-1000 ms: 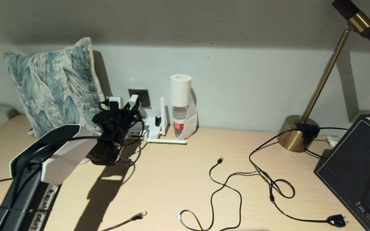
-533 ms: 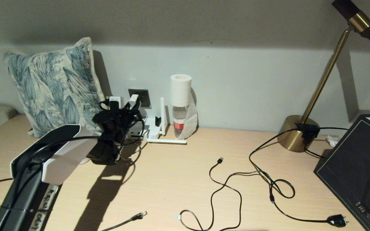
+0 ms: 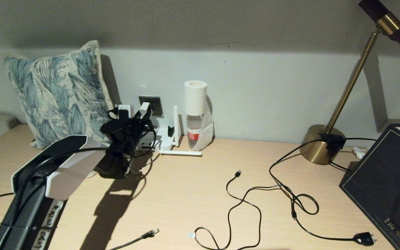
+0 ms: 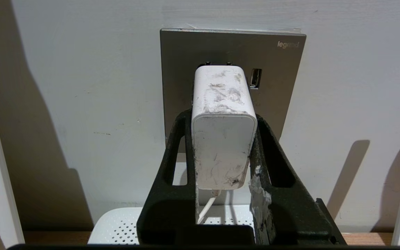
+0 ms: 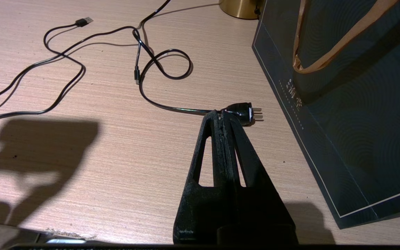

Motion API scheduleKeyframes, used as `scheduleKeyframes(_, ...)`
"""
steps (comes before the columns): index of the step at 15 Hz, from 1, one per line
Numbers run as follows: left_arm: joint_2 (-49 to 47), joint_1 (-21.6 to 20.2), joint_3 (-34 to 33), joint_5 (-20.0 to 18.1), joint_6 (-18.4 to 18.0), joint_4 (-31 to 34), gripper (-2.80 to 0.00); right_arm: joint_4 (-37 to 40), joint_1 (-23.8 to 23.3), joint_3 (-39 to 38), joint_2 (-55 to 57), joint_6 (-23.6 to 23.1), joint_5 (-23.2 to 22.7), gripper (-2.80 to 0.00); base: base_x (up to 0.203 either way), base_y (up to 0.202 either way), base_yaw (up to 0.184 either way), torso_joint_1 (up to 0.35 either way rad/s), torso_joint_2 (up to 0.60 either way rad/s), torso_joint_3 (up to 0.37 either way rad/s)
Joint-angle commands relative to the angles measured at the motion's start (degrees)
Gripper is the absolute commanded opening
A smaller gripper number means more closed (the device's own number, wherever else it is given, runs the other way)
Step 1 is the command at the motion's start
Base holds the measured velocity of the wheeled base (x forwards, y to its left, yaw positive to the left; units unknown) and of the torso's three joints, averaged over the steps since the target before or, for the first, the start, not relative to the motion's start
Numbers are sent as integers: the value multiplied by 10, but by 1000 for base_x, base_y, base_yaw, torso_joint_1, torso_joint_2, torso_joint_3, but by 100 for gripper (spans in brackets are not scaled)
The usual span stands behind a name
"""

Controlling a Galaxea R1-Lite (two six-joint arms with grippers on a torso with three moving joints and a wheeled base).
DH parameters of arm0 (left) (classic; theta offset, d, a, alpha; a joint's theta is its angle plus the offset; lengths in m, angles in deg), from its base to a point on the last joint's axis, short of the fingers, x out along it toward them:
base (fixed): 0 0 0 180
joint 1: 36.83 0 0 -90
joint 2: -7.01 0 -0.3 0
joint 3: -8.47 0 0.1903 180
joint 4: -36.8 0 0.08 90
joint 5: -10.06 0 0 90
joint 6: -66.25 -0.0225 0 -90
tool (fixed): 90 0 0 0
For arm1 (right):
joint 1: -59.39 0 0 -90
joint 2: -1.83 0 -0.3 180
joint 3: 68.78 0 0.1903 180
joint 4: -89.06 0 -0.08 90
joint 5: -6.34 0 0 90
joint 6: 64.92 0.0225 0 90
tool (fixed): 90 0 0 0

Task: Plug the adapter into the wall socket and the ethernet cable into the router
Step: Plug plug into socket

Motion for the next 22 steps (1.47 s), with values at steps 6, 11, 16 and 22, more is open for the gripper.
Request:
scheduleKeyframes(6,0,-1,15,-1,0,12,-280,1,0,0,0,0,0,-280,0,0,0,0,0,0)
scheduleKeyframes(11,2,-1,31,-1,0,25,-280,1,0,0,0,0,0,-280,0,0,0,0,0,0)
scheduleKeyframes(16,3,-2,38,-1,0,27,-280,1,0,0,0,0,0,-280,0,0,0,0,0,0)
scheduleKeyframes(22,-6,-3,60,-1,0,48,-280,1,0,0,0,0,0,-280,0,0,0,0,0,0)
